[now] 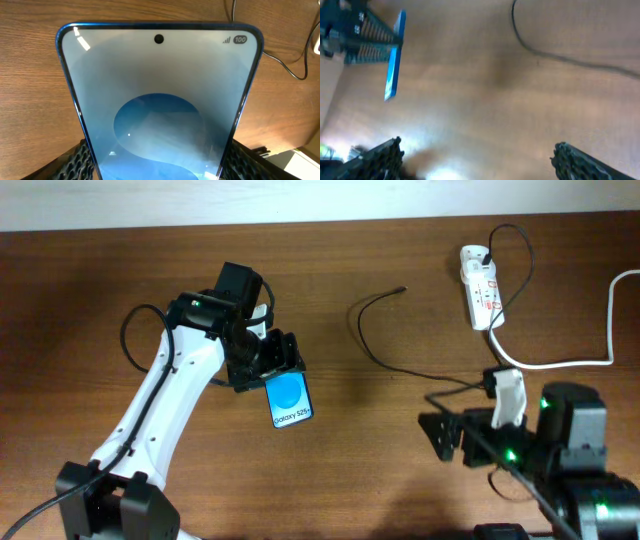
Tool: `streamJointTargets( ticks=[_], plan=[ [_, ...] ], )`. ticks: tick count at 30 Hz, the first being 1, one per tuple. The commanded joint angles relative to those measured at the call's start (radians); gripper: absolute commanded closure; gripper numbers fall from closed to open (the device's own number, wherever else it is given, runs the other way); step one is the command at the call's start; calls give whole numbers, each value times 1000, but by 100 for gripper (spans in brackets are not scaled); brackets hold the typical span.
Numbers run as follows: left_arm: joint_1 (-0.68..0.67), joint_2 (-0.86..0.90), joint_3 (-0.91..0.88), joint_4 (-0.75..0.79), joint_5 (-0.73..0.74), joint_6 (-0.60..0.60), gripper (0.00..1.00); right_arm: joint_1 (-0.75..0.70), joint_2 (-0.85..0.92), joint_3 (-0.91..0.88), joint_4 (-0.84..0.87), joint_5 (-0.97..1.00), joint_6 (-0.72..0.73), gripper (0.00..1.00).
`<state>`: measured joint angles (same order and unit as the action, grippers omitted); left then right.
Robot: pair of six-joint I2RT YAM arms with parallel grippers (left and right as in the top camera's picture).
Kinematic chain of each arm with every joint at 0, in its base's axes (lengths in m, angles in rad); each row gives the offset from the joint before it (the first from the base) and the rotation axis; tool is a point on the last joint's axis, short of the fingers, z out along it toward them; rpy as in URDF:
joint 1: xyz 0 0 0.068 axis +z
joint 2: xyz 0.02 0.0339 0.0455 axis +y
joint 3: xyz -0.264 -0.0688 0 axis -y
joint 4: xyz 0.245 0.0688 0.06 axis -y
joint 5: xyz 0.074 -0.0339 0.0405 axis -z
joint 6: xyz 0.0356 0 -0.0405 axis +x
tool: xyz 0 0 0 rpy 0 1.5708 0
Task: Plug charger to phone and switch on socket
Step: 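Grasp the phone's side edge with the right gripper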
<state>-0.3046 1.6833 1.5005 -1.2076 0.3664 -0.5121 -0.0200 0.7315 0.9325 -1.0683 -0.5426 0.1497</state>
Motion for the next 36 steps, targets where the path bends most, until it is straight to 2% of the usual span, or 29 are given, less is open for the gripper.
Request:
streamJointTargets(
  ticks=[1, 5, 8, 13, 17, 20, 23, 27, 31, 36],
  plan=[
    [0, 3, 24, 3, 64, 16, 61, -6, -47, 19, -100, -16, -22, 2],
    [0, 3, 24, 10, 115, 11, 61, -6, -51, 18, -157, -136, -23, 2],
    [0, 4, 24, 47, 215, -3, 61, -6, -51, 1, -121, -157, -23, 2],
    [0, 3, 24, 99, 226, -126, 61, -6, -51, -106, 73, -229, 15, 2],
    [0, 3, 24, 153, 226, -224, 60, -6, -51, -220, 277, -235, 155, 2],
    [0, 3, 24, 191, 225, -278, 59, -6, -51, -277, 394, -237, 203, 2],
    [0, 3, 24, 234, 225, -340, 59, -6, -34, -293, 493, -235, 200, 2],
    [0, 4, 24, 258, 225, -384, 59, -6, 5, -293, 540, -235, 166, 2],
    [0, 4, 24, 273, 225, -386, 59, 0, 65, -293, 589, -255, 144, 2],
    [0, 3, 24, 284, 225, -418, 59, 93, 195, -293, 750, -296, 144, 2]
  ],
)
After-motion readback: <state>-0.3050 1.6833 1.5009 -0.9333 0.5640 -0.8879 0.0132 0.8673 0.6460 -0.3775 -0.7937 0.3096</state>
